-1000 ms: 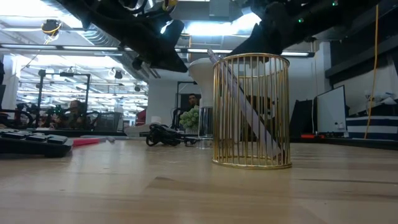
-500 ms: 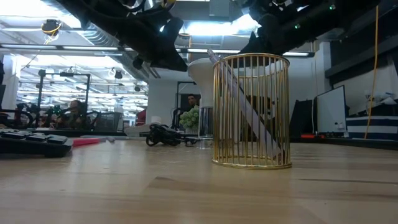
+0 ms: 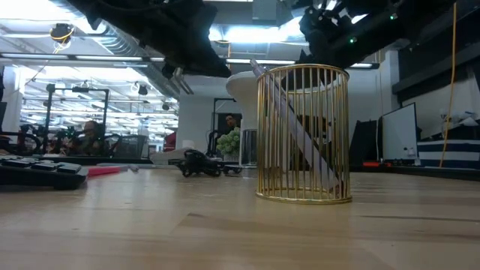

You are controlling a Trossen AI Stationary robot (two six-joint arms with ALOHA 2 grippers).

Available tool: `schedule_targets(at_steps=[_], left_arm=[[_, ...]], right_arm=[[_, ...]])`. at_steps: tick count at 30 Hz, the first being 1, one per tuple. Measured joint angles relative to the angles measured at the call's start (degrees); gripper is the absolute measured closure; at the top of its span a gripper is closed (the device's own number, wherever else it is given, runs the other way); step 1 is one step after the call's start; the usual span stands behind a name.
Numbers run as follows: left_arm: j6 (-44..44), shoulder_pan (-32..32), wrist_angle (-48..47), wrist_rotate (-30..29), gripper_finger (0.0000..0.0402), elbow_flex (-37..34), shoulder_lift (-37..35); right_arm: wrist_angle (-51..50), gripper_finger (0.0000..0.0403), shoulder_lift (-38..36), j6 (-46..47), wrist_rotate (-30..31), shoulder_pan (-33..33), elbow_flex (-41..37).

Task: Screw lightbulb
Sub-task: Remove the lightbulb from the lamp

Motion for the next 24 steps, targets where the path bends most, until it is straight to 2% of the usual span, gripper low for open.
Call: schedule_targets(at_steps=[13, 20, 24], left_arm=[[-0.06, -1.23, 2.71, -0.51, 0.0399, -0.01, 0.02], [0.34, -0.92, 6.46, -9.23, 0.0399, -0.01, 0.04], [1.33, 0.31, 7.12, -9.82, 0.0399, -0.01, 0.02]], right_arm=[[-0.31, 0.0398, 0.00, 0.13, -0.13, -2.76, 0.00], [-6.32, 0.0398, -2.80, -0.24, -0.07, -1.25, -0.02], [-9.59, 0.0398, -7.47, -0.28, -0.06, 1.06, -0.02]])
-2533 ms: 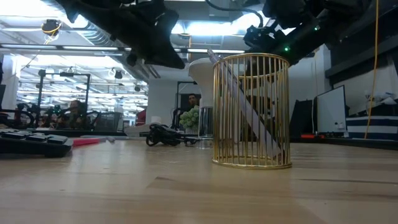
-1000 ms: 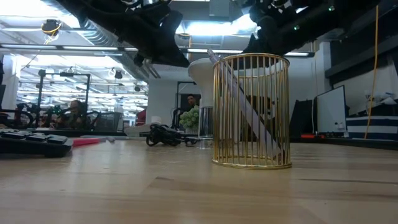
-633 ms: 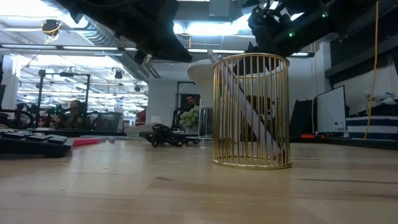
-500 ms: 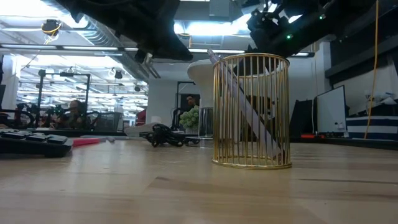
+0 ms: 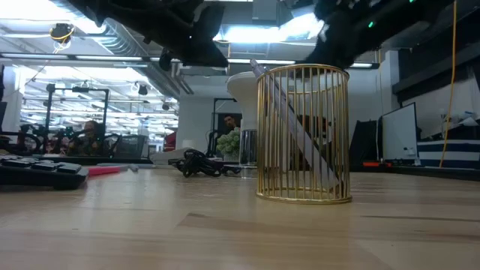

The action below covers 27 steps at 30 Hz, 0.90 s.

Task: Screw lightbulb
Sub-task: Remove the lightbulb from the lamp

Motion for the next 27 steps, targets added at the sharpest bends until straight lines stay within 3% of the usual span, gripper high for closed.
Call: schedule_targets(at_steps=[8, 14, 19, 23, 27], left_arm=[[4.07, 4.75, -0.62, 0.41, 0.0399, 0.00, 0.04], [4.42, 7.71, -2.73, 8.98, 0.0399, 0.00, 0.04], [4.63, 9.37, -2.67, 12.81, 0.0399, -0.02, 1.41], [4.34, 10.01, -1.12, 16.92, 0.0399, -0.04, 3.16], [4.36, 9.92, 1.26, 17.21, 0.0399, -0.07, 4.25]], right_arm=[[-0.22, 0.0398, -11.65, -5.42, -0.16, 2.56, 0.00], [4.58, 0.0398, -20.22, -8.95, -2.87, 0.71, -2.74], [22.40, 0.0398, -18.61, -3.77, -18.89, -3.49, -13.48], [35.40, 0.0398, -13.83, 2.87, -19.72, -4.52, -19.54], [39.37, 0.0398, -7.47, 4.83, -19.50, -4.35, -19.98]])
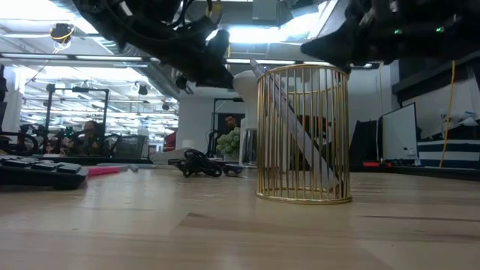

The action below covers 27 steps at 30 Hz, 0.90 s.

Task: Screw lightbulb
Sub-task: Remove the lightbulb from the lamp

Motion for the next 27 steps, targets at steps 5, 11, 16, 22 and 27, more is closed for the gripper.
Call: schedule_targets(at_steps=[5, 11, 16, 22, 27], left_arm=[[-0.07, -0.07, 0.29, -0.09, 0.0399, 0.03, -0.04], [-0.11, -0.33, -0.23, -0.07, 0.0399, 0.03, -0.06], [-0.11, -0.98, -0.42, -0.11, 0.0399, 0.03, -0.10], [-0.11, -1.59, -0.38, -0.11, 0.0399, 0.03, -0.10], [-0.14, -1.77, -0.26, -0.22, 0.0399, 0.03, -0.10]], right_arm=[[0.31, 0.0398, 7.07, 0.10, 1.28, -0.07, 2.12], [3.34, 0.0398, 11.82, 0.16, 1.43, -0.07, 3.48], [3.83, 0.0398, 13.14, 0.18, 4.02, -0.07, 3.48], [3.20, 0.0398, 13.08, 0.16, 4.37, -0.07, 3.49], [2.78, 0.0398, 13.08, 0.11, 4.92, -0.07, 3.48]])
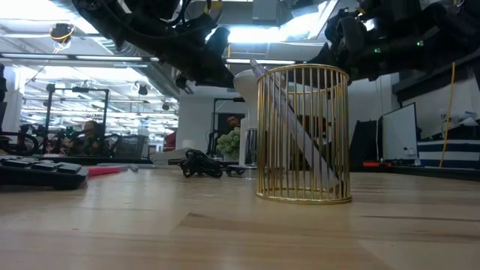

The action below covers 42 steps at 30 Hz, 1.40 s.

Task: Screw lightbulb
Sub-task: Remove the lightbulb from the lamp

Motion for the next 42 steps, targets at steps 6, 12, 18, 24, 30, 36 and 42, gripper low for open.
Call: schedule_targets(at_steps=[6, 12, 18, 24, 30, 36, 42], left_arm=[[-1.36, -0.91, -0.09, -0.49, 0.0399, 0.00, 0.00], [-2.50, -2.71, -0.26, -1.49, 0.0399, 0.00, -0.02], [-4.72, -3.64, -0.32, -1.82, 0.0399, -0.02, -0.02], [-7.98, -3.91, -1.40, -1.76, 0.0399, -0.02, -0.15], [-9.84, -4.58, -2.86, -2.63, 0.0399, -0.02, -0.22], [-10.35, -5.51, -2.97, -2.28, 0.0399, -0.02, -0.22], [-10.31, -7.32, -3.69, 0.36, 0.0399, -0.07, 0.28]], right_arm=[[-0.04, 0.0398, 0.00, -0.06, 1.82, 0.04, 0.00], [-0.11, 0.0398, -0.04, -0.07, 2.51, 0.09, -0.04], [-0.15, 0.0398, -0.07, -0.07, 2.54, 0.09, -0.07], [-0.17, 0.0398, -0.07, -0.04, 4.56, 0.09, -0.07], [-0.15, 0.0398, -0.09, -0.02, 7.67, 0.04, -0.07], [-0.25, 0.0398, -0.09, -0.08, 11.49, -0.09, -0.07], [0.24, 0.0398, -0.04, -0.41, 12.72, -0.47, 0.04]])
